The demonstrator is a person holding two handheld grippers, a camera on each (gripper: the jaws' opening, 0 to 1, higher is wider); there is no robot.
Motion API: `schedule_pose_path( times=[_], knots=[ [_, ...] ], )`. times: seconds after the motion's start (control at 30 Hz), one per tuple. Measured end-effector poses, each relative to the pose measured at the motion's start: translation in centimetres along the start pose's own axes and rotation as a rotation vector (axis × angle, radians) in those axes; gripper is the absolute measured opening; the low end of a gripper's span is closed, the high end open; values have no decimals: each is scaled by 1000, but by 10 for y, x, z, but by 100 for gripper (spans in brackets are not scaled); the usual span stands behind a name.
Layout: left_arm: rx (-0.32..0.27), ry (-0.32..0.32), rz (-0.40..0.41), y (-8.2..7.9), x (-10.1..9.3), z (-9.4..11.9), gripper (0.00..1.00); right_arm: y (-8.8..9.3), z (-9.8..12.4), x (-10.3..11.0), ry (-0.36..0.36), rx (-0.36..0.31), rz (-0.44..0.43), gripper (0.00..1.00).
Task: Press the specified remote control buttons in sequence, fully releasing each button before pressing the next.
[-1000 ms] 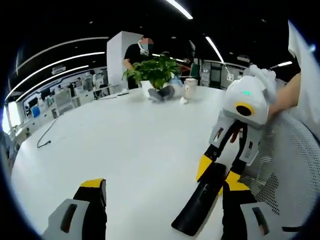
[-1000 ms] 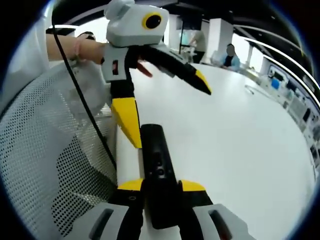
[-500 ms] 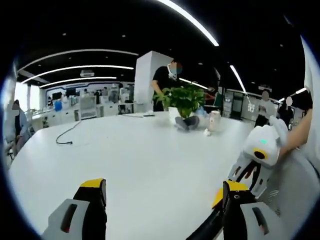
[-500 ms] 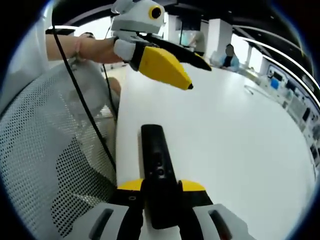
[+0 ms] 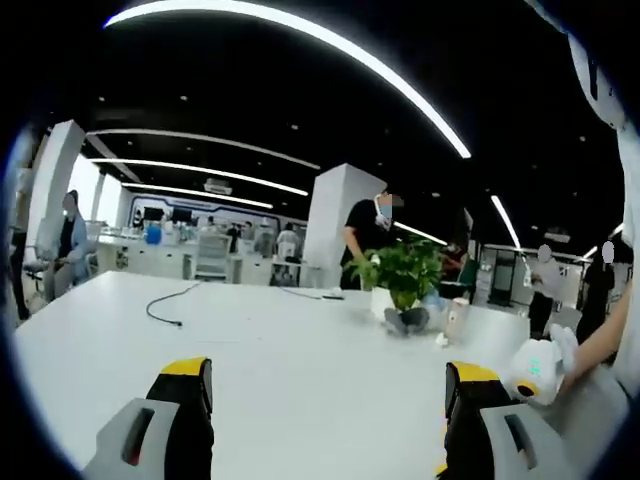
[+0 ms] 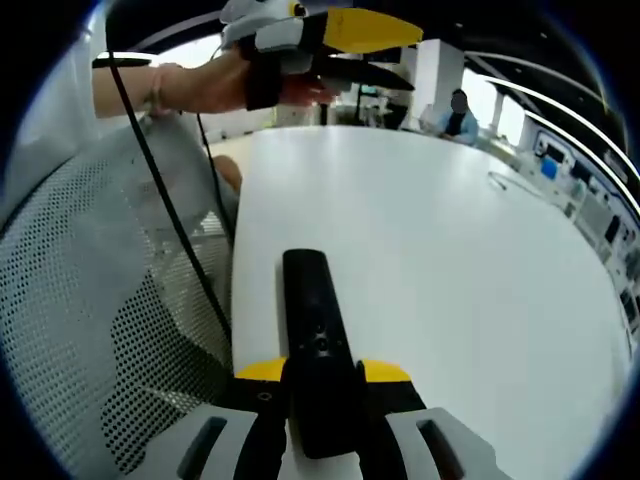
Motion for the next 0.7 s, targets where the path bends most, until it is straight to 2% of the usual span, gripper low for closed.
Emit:
schedule_pose_path(
  times=[0.03,0.17,0.27,0.4,0.6,0.7],
  knots=[
    [-17,-22,-19,-5,3,3,100,0,0,0,0,0,0,23],
    [-39,-33,-52,-11,4,11,100,0,0,0,0,-1,0,23],
    [-28,-47,-57,-13,4,18,100,0,0,0,0,-1,0,23],
    [-63,-80,-40,-18,6,30,100,0,0,0,0,-1,0,23],
    [-106,-129,-61,-23,5,48,100,0,-1,-1,1,-3,-1,23],
    [-109,-157,-87,-24,4,55,100,-1,-1,-1,2,-2,1,23]
  ],
)
Point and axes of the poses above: the point that each gripper's makers call its tool centre point, and the gripper's own axes: z roughly backward along the fingers, x roughly to its left, y roughly out of its underside, the point moved 7 cm from there along z, roughly backward along the fingers, and after that the axes turned 4 degrees about z, right-handed, at the moved point
